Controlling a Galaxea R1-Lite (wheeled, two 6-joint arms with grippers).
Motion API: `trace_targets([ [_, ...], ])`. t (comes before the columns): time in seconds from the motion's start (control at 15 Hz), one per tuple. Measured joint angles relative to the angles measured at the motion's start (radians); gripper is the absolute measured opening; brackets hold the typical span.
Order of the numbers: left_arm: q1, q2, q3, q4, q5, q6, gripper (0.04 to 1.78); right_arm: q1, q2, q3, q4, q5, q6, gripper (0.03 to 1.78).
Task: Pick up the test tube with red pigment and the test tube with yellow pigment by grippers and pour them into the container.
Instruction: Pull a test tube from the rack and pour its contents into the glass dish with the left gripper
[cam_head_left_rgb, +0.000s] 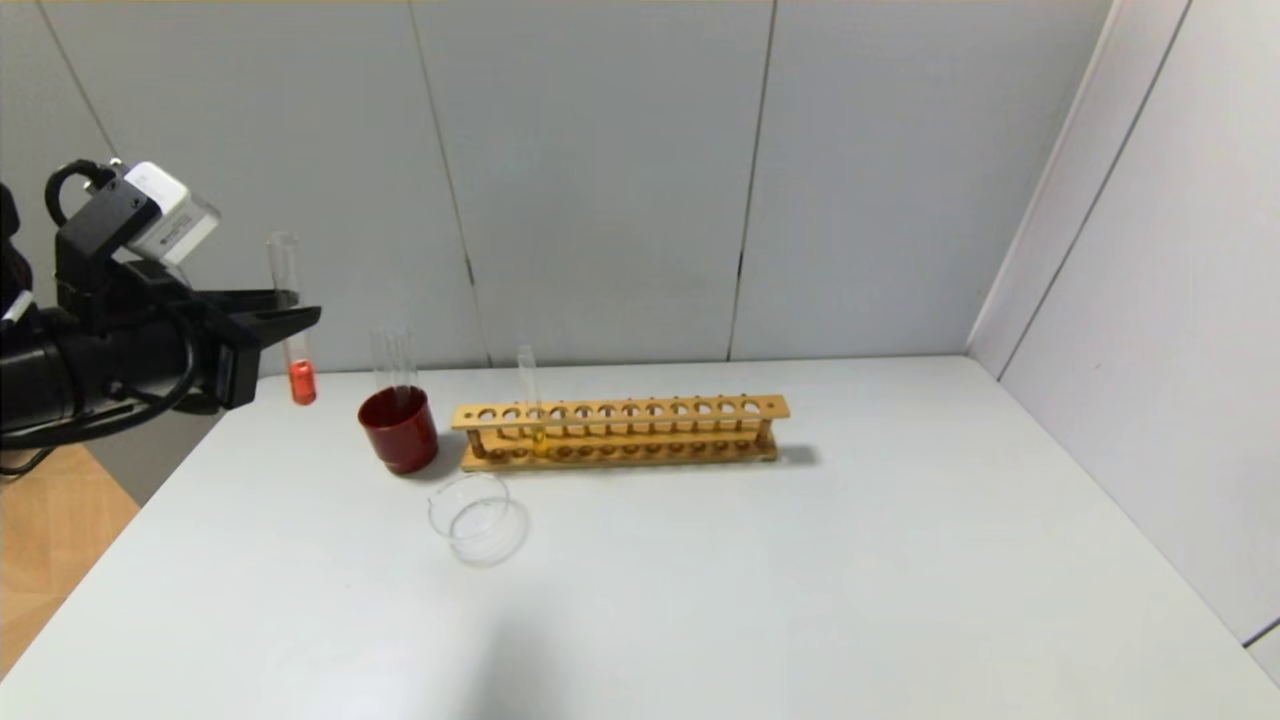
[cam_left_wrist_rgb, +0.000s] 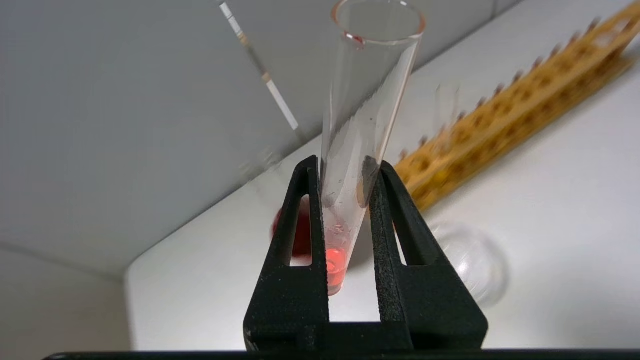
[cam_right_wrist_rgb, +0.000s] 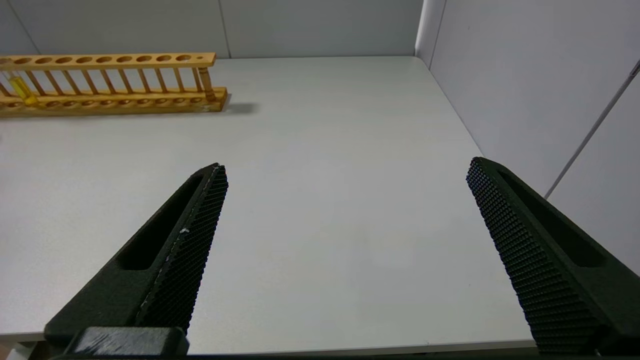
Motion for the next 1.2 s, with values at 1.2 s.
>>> trace_targets([
  [1.2, -0.141, 0.194, 0.227, -0.026, 0.497, 0.686, 0.31, 0.000, 0.000, 0.000, 0.000, 0.000, 0.000, 1.75],
])
